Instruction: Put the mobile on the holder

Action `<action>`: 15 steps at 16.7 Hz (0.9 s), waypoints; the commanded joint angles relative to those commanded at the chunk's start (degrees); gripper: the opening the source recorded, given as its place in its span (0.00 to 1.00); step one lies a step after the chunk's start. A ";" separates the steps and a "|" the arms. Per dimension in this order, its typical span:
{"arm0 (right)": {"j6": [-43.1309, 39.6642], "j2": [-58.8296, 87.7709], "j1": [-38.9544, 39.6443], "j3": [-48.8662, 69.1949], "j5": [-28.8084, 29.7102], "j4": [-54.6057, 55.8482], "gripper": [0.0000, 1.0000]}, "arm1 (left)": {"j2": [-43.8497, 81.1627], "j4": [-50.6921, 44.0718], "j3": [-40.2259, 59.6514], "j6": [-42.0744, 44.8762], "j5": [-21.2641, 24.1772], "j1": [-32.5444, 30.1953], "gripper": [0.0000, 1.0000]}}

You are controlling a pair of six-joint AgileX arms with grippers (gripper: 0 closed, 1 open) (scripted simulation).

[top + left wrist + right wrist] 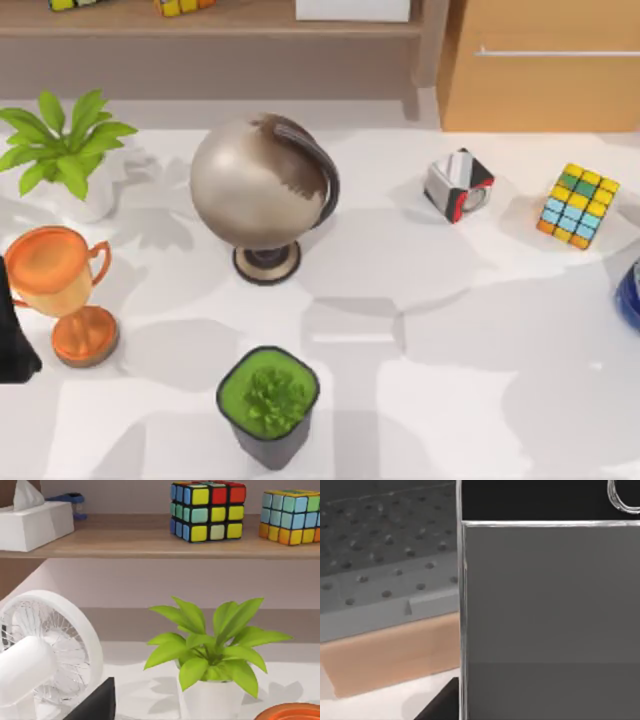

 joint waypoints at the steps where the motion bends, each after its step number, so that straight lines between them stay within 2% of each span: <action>1: 0.00 0.00 0.00 0.00 0.00 0.00 0.38 | 0.00 0.00 0.00 0.00 0.00 0.00 1.00; 9: 0.00 0.00 0.00 0.00 0.00 0.00 0.98 | 0.00 0.00 0.00 0.00 0.00 0.00 1.00; 15: 0.00 0.00 0.00 0.00 0.00 0.00 1.00 | 0.00 0.00 0.00 0.00 0.00 0.00 1.00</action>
